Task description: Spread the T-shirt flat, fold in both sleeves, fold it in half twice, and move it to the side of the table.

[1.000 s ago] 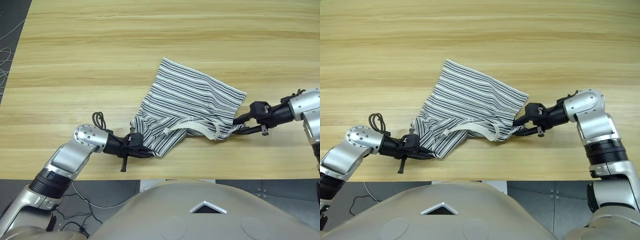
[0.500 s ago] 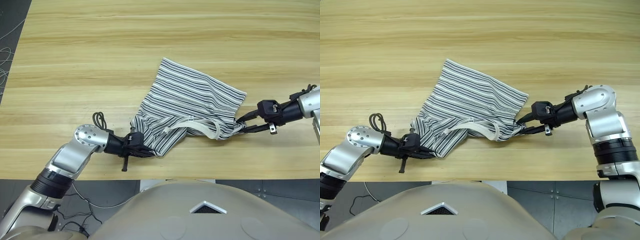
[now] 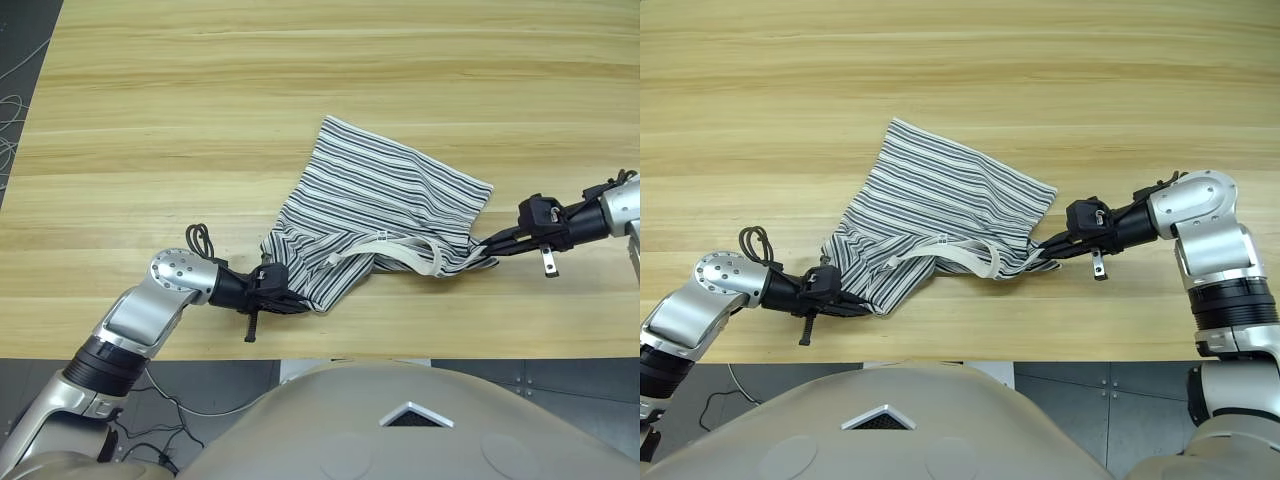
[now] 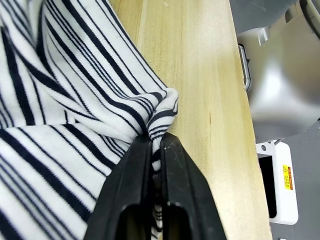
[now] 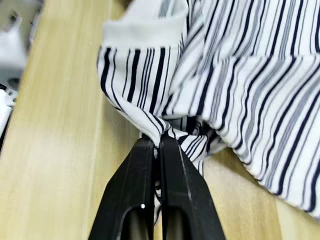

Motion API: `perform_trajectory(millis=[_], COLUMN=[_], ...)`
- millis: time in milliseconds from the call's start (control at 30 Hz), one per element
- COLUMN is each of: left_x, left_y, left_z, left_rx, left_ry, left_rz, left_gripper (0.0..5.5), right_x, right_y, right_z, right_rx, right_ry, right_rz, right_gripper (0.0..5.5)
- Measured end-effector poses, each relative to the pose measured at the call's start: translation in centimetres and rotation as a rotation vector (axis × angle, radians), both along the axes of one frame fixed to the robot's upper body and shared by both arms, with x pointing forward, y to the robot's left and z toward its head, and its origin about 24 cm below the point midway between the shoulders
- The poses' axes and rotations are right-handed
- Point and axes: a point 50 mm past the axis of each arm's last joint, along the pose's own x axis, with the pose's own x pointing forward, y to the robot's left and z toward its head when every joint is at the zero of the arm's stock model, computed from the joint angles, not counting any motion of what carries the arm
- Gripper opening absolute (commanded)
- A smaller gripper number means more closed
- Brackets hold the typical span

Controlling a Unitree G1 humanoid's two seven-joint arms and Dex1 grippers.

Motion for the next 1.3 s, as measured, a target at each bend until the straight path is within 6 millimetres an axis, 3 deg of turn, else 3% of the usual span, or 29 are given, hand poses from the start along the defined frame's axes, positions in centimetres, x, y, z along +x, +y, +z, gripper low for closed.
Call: perform_trajectory(millis=[267, 433, 633, 733, 833, 1033, 1167, 1300], left_x=[-2.0, -2.7, -2.8, -2.8, -2.8, -2.2, -1.7, -0.5], left_y=[1.3, 2.0, 3.1, 3.3, 3.4, 3.6, 3.4, 2.7], left_z=[0.7, 0.9, 1.2, 1.3, 1.3, 1.7, 2.1, 3.5], left_rx=[0.045, 0.070, 0.122, 0.120, 0.114, 0.119, 0.088, -0.004], left_ry=[0.089, 0.105, 0.070, 0.059, 0.056, 0.039, 0.039, 0.017], left_rz=[-0.011, -0.029, -0.096, -0.109, -0.121, -0.100, -0.067, -0.011], left_gripper=[0.10, 0.10, 0.10, 0.68, 1.07, 1.81, 1.86, 1.86], right_x=[-6.2, -7.5, -8.3, -8.5, -8.5, -8.5, -8.0, -6.2], right_y=[0.5, 0.6, 0.7, 1.3, 1.7, 1.8, 1.7, 1.8], right_z=[1.4, 1.4, -0.5, -1.4, -1.6, -1.4, -0.9, 0.8], right_rx=[0.123, 0.034, -0.102, -0.110, -0.088, -0.059, -0.029, 0.065], right_ry=[0.290, 0.317, 0.275, 0.248, 0.233, 0.257, 0.299, 0.298], right_rz=[0.071, 0.145, 0.222, 0.235, 0.240, 0.225, 0.159, 0.076], right_gripper=[0.13, 0.13, 0.13, 0.10, 0.66, 1.56, 1.56, 1.56])
